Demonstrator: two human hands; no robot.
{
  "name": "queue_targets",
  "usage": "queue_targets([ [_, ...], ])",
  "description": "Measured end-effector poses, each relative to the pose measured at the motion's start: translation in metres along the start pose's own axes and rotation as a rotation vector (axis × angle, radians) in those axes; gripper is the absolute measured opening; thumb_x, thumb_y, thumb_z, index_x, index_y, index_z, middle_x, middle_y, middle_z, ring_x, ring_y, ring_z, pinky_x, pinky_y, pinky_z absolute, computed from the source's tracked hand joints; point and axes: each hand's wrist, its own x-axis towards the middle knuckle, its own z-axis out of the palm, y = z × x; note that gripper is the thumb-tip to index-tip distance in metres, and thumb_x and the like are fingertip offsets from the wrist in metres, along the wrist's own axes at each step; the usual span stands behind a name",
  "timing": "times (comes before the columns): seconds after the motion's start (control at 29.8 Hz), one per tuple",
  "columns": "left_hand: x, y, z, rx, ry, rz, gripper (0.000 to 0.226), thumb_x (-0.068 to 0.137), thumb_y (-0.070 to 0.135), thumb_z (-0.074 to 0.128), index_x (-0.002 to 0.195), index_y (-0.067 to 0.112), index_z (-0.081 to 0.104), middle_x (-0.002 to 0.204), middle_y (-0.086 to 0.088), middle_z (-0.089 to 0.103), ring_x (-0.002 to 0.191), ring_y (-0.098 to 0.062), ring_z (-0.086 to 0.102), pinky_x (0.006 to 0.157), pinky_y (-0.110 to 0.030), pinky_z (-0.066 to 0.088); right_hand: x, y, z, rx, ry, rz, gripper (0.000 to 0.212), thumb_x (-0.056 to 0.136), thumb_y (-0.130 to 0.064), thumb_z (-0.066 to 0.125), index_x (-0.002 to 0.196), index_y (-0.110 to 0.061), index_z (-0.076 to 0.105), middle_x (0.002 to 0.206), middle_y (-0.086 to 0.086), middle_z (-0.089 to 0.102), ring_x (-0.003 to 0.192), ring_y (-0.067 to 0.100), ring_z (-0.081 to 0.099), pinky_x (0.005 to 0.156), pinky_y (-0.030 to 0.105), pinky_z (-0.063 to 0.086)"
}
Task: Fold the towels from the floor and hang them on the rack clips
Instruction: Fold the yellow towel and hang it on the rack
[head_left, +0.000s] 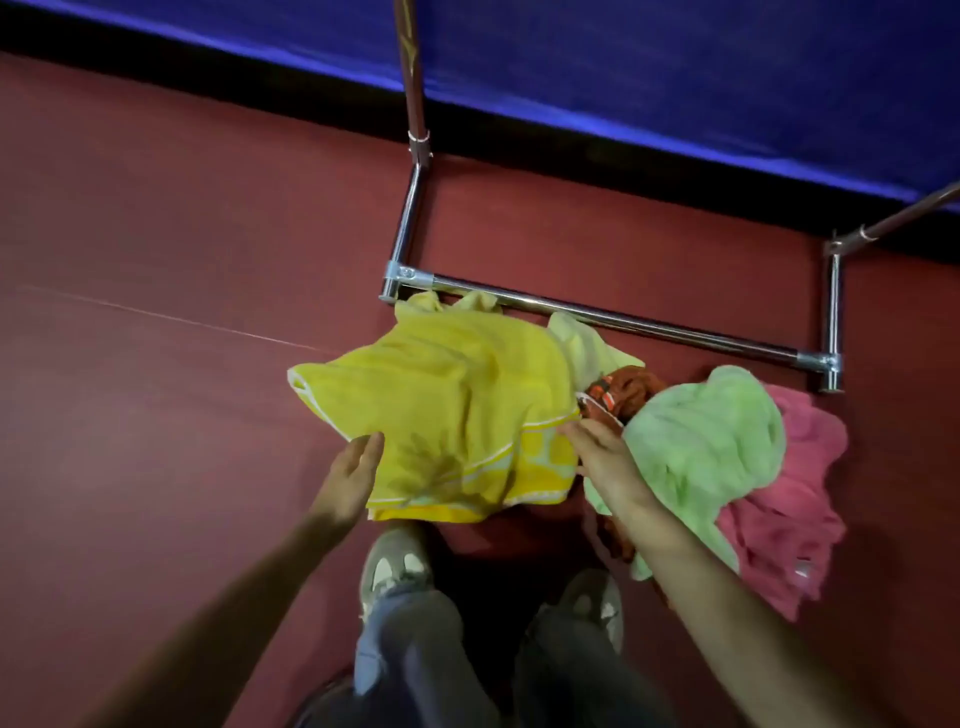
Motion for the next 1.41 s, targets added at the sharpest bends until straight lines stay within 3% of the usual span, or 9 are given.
queue_targets([
  [0.13,0.011,-0.006,0.022,0.116,-0.161,0.114,0.045,0.095,0.033,0.032,0.134,0.012,0.039,0.145,-0.005,0.035,0.134,-0.014,0.029,0.102,-0.018,0.018,0.015,0.033,0.005,-0.085,0.022,0.042,0.021,0.087,-0.012,0.055,0.096,0.004,0.065,0.101,0.018,0.061,0.093,0.022,0.054,0.068,0.008,0.038],
  [0.3,0.015,0.003,0.054,0.084,-0.291,0.1,0.045,0.095,0.036,0.033,0.136,0.017,0.037,0.146,-0.002,0.035,0.13,-0.008,0.03,0.103,-0.019,0.02,0.026,0.043,0.008,-0.151,-0.057,0.102,0.027,0.087,-0.018,0.055,0.109,-0.004,0.063,0.131,0.02,0.049,0.123,0.027,0.046,0.109,0.032,0.031],
  [0.5,0.009,0.028,0.062,0.059,-0.376,0.088,0.05,0.094,0.041,0.03,0.139,0.02,0.032,0.148,0.004,0.031,0.136,-0.009,0.027,0.101,-0.016,0.018,0.008,0.013,0.01,-0.119,-0.186,0.027,0.031,0.089,-0.015,0.052,0.1,0.013,0.061,0.115,0.032,0.058,0.107,0.034,0.058,0.09,0.038,0.045],
  [0.57,-0.003,0.04,0.06,0.064,-0.437,0.124,0.049,0.092,0.046,0.03,0.137,0.028,0.032,0.146,0.006,0.033,0.133,-0.008,0.03,0.102,-0.02,0.021,-0.01,-0.015,0.008,0.003,-0.197,0.004,0.024,0.089,-0.019,0.052,0.093,-0.001,0.068,0.113,0.025,0.063,0.094,0.025,0.062,0.08,0.026,0.05],
  [0.64,-0.02,0.055,0.059,0.044,-0.492,0.169,0.046,0.091,0.046,0.032,0.135,0.032,0.032,0.138,0.01,0.038,0.124,-0.004,0.034,0.095,-0.016,0.028,-0.027,-0.045,0.007,0.181,-0.222,-0.003,0.023,0.091,-0.023,0.049,0.087,-0.014,0.069,0.111,0.022,0.064,0.093,0.033,0.062,0.085,0.038,0.051],
  [0.81,-0.072,0.125,0.039,-0.095,-0.499,0.42,0.045,0.079,0.039,0.055,0.121,0.032,0.04,0.111,0.014,0.058,0.095,0.012,0.056,0.079,-0.007,0.045,-0.079,-0.125,-0.016,0.466,-0.276,-0.174,0.019,0.091,-0.02,0.046,0.102,-0.015,0.061,0.089,0.004,0.061,0.076,0.014,0.06,0.067,0.025,0.049],
  [1.01,-0.141,0.208,0.002,-0.143,-0.4,0.701,0.035,0.074,0.02,0.068,0.098,0.032,0.046,0.092,0.015,0.057,0.072,0.017,0.057,0.07,-0.004,0.045,-0.162,-0.201,-0.048,0.594,-0.368,-0.433,0.044,0.091,-0.006,0.044,0.133,-0.015,0.037,0.107,0.008,0.057,0.086,0.014,0.058,0.071,0.017,0.051],
  [1.17,-0.209,0.242,-0.032,-0.175,-0.502,0.781,0.046,0.061,0.026,0.066,0.104,0.03,0.047,0.1,0.013,0.061,0.081,0.01,0.061,0.076,-0.011,0.049,-0.232,-0.23,-0.07,0.393,-0.409,-0.695,0.054,0.084,0.002,0.052,0.132,-0.021,0.039,0.133,0.011,0.048,0.106,0.011,0.055,0.09,0.022,0.046],
  [1.41,-0.281,0.242,-0.054,-0.105,-0.683,0.867,0.084,0.045,0.059,0.078,0.118,0.031,0.046,0.112,0.015,0.065,0.108,0.001,0.058,0.086,-0.014,0.047,-0.298,-0.238,-0.08,0.104,-0.128,-1.043,0.036,0.074,0.008,0.063,0.094,-0.022,0.064,0.092,-0.005,0.056,0.076,-0.004,0.058,0.07,0.011,0.05],
])
